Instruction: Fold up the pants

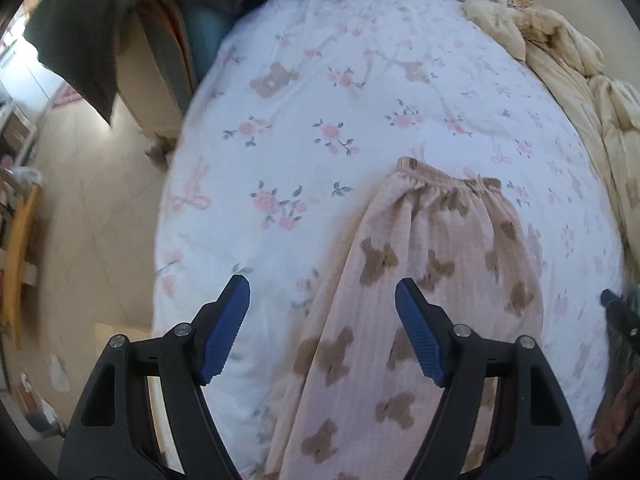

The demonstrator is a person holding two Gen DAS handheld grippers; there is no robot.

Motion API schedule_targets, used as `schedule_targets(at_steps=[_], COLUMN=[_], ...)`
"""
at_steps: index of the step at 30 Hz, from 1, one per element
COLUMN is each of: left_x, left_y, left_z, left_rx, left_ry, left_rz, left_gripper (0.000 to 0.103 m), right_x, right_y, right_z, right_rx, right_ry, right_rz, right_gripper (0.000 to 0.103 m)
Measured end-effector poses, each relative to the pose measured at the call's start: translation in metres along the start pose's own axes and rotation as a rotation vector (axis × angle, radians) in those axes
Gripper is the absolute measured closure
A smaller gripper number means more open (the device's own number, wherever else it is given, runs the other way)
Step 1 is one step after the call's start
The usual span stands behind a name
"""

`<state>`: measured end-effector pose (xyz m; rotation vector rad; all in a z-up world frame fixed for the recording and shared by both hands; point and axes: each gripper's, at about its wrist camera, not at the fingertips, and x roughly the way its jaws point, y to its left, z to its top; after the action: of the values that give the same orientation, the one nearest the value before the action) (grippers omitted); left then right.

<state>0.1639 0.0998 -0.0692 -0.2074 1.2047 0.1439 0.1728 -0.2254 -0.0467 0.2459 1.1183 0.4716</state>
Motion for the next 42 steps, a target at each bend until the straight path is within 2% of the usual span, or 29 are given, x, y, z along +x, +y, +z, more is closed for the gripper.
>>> schedule_targets(at_steps=[1,7,10,12,14,15,16,17,18,21,25,26,28,29,30,31,32,35,40,42], left_x=[0.008,0.058,0.076,0.089,0.099,0.104,0.107,0.108,0.110,0.117,0.123,0.123,0.122,0.124,0.128,0.130,0.130,0.129,0.120,0.118], left_y=[-0.002,-0.022,-0.026,-0.024,-0.023,-0.025,-0.027,-0.030,-0.032,-0.033,-0.034,-0.037,-0.040,-0.042,-0.045,-0.047,-0.049,-0.049,-0.054,-0.062], left_z=[0.007,0.037,0.049,0.055,0.058,0.059,0.060,0.061,0.063,0.070,0.077,0.080,0.084,0.084,0.083,0.082,0.081,0.085,0.106,0.124], left_rx=[0.012,0.130,0.155,0.138,0.132,0.140,0.154,0.178,0.193,0.215,0.245,0.271,0.303,0.313,0.335,0.361,0.372,0.378,0.422,0.453], left_ry=[0.004,0.055,0.062,0.075,0.098,0.112,0.116,0.101,0.093,0.094,0.100,0.096,0.092,0.103,0.124,0.133,0.130,0.130,0.093,0.085], left_rz=[-0.009,-0.079,-0.056,-0.084,-0.126,-0.145,-0.150,-0.145,-0.145,-0.185,-0.225,-0.233,-0.263,-0.275,-0.280,-0.273,-0.273,-0.298,-0.307,-0.297], left_gripper=[0.031,0.031,0.031,0.032,0.043,0.044,0.044,0.044,0.044,0.044,0.045,0.047,0.054,0.065,0.072,0.087,0.094,0.100,0.101,0.101], right_x=[0.005,0.054,0.081,0.104,0.119,0.128,0.134,0.140,0.145,0.157,0.178,0.180,0.180,0.181,0.181,0.180,0.178,0.174,0.166,0.165], right_y=[0.000,-0.002,-0.003,-0.003,-0.003,-0.004,-0.006,-0.009,-0.013,-0.018,-0.021,-0.021,-0.020,-0.020,-0.020,-0.020,-0.019,-0.017,-0.011,-0.005], right_z=[0.005,0.046,0.059,0.066,0.072,0.076,0.078,0.082,0.085,0.091,0.089,0.088,0.087,0.086,0.086,0.086,0.086,0.090,0.112,0.130], right_rx=[-0.005,-0.015,-0.025,-0.043,-0.049,-0.052,-0.049,-0.036,-0.017,-0.002,-0.012,-0.016,-0.038,-0.043,-0.045,-0.058,-0.073,-0.106,-0.179,-0.225], right_ry=[0.010,0.054,0.081,0.111,0.129,0.135,0.138,0.139,0.135,0.150,0.223,0.229,0.220,0.223,0.226,0.220,0.216,0.211,0.197,0.195], right_rz=[0.006,0.027,0.014,0.001,-0.005,-0.012,-0.015,-0.009,0.011,0.028,0.046,0.047,0.051,0.058,0.060,0.062,0.064,0.059,0.026,0.000], right_gripper=[0.034,0.039,0.043,0.046,0.047,0.049,0.051,0.057,0.058,0.058,0.058,0.060,0.078,0.085,0.088,0.090,0.093,0.095,0.097,0.097])
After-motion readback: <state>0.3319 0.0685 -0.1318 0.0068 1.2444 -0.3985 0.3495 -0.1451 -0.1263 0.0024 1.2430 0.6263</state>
